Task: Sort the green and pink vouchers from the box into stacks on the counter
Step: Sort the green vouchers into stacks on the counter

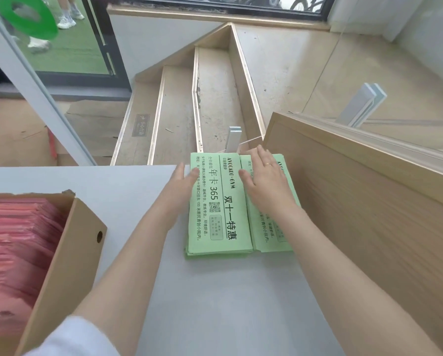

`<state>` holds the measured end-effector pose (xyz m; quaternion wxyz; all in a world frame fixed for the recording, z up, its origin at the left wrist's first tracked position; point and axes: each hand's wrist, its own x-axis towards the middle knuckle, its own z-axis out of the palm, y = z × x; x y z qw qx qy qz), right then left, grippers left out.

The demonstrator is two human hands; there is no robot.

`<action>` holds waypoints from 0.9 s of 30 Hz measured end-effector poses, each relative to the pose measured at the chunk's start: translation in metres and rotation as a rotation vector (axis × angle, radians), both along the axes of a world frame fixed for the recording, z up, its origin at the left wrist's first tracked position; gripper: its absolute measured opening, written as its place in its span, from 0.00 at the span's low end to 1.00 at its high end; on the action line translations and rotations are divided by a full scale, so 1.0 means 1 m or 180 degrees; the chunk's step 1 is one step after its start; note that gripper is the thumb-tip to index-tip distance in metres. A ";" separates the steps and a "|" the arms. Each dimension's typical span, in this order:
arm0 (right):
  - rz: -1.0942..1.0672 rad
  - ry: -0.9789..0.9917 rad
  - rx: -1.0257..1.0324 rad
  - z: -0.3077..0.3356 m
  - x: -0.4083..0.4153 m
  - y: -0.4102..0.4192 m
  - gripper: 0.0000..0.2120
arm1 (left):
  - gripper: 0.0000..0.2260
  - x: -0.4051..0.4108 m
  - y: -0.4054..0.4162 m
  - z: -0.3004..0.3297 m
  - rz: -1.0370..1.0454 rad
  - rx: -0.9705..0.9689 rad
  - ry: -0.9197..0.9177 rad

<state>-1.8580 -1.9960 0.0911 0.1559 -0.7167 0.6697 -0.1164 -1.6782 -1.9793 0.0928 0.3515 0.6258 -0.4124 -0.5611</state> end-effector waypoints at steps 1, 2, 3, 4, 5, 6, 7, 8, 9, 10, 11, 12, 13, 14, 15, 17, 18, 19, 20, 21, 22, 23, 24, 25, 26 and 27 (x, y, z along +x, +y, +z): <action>-0.0026 0.0118 -0.0031 0.001 -0.005 0.017 0.28 | 0.29 -0.001 0.016 0.003 -0.0041 -0.0033 -0.0115; -0.0070 0.0228 0.0021 0.000 -0.009 0.031 0.28 | 0.28 -0.002 0.030 0.004 -0.0098 -0.0095 -0.0214; -0.0116 0.0325 0.0126 -0.003 -0.012 0.045 0.28 | 0.26 -0.004 0.045 0.005 -0.0176 -0.0170 -0.0290; -0.0136 0.0401 0.0241 -0.006 -0.014 0.056 0.28 | 0.22 -0.008 0.058 0.006 -0.0259 -0.0217 -0.0361; -0.0131 0.0451 0.0336 -0.011 -0.015 0.064 0.28 | 0.19 -0.010 0.066 0.005 -0.0324 -0.0242 -0.0431; -0.0117 0.0493 0.0391 -0.015 -0.016 0.068 0.29 | 0.20 -0.012 0.072 0.003 -0.0367 -0.0289 -0.0486; -0.0103 0.0523 0.0408 -0.018 -0.016 0.071 0.29 | 0.22 -0.013 0.076 0.001 -0.0405 -0.0344 -0.0552; -0.0096 0.0540 0.0403 -0.021 -0.016 0.072 0.30 | 0.23 -0.014 0.077 0.001 -0.0435 -0.0394 -0.0653; -0.0097 0.0536 0.0391 -0.022 -0.016 0.072 0.30 | 0.25 -0.015 0.078 0.002 -0.0460 -0.0449 -0.0767; -0.0101 0.0508 0.0381 -0.022 -0.015 0.072 0.30 | 0.26 -0.015 0.079 0.004 -0.0491 -0.0476 -0.0872; -0.0111 0.0440 0.0359 -0.020 -0.015 0.073 0.30 | 0.28 -0.015 0.081 0.005 -0.0511 -0.0477 -0.0962; -0.0116 0.0329 0.0292 -0.017 -0.014 0.075 0.30 | 0.30 -0.014 0.084 0.007 -0.0512 -0.0479 -0.1065; -0.0105 0.0195 0.0153 -0.012 -0.013 0.078 0.30 | 0.32 -0.013 0.088 0.010 -0.0508 -0.0495 -0.1197; -0.0079 0.0041 -0.0040 -0.006 -0.011 0.083 0.29 | 0.32 -0.011 0.094 0.014 -0.0502 -0.0544 -0.1327; -0.0038 -0.0159 -0.0221 -0.001 -0.008 0.089 0.27 | 0.32 -0.008 0.101 0.019 -0.0477 -0.0641 -0.1403; 0.0118 -0.0611 -0.0373 0.010 0.005 0.104 0.24 | 0.26 0.000 0.122 0.033 -0.0392 -0.0845 -0.1397; 0.0233 -0.0786 -0.0373 0.015 0.014 0.113 0.22 | 0.23 0.005 0.134 0.042 -0.0349 -0.0916 -0.1327; 0.0361 -0.0909 -0.0371 0.018 0.025 0.123 0.20 | 0.20 0.012 0.146 0.050 -0.0310 -0.0996 -0.1247; 0.0497 -0.0988 -0.0378 0.022 0.037 0.133 0.17 | 0.17 0.019 0.158 0.056 -0.0282 -0.1089 -0.1205; 0.0636 -0.1043 -0.0409 0.026 0.050 0.143 0.15 | 0.15 0.028 0.169 0.061 -0.0275 -0.1177 -0.1202; 0.0771 -0.1089 -0.0449 0.031 0.064 0.153 0.13 | 0.14 0.038 0.179 0.064 -0.0288 -0.1248 -0.1208; 0.0905 -0.1120 -0.0474 0.036 0.077 0.163 0.11 | 0.13 0.048 0.189 0.067 -0.0305 -0.1309 -0.1221; 0.1053 -0.1141 -0.0486 0.042 0.091 0.172 0.11 | 0.13 0.060 0.199 0.070 -0.0324 -0.1373 -0.1253; 0.1212 -0.1154 -0.0493 0.047 0.103 0.180 0.11 | 0.12 0.073 0.207 0.073 -0.0337 -0.1434 -0.1304; 0.1358 -0.1167 -0.0513 0.052 0.115 0.187 0.12 | 0.12 0.088 0.215 0.076 -0.0336 -0.1511 -0.1367; 0.1452 -0.1192 -0.0543 0.056 0.127 0.192 0.13 | 0.12 0.105 0.221 0.079 -0.0306 -0.1611 -0.1434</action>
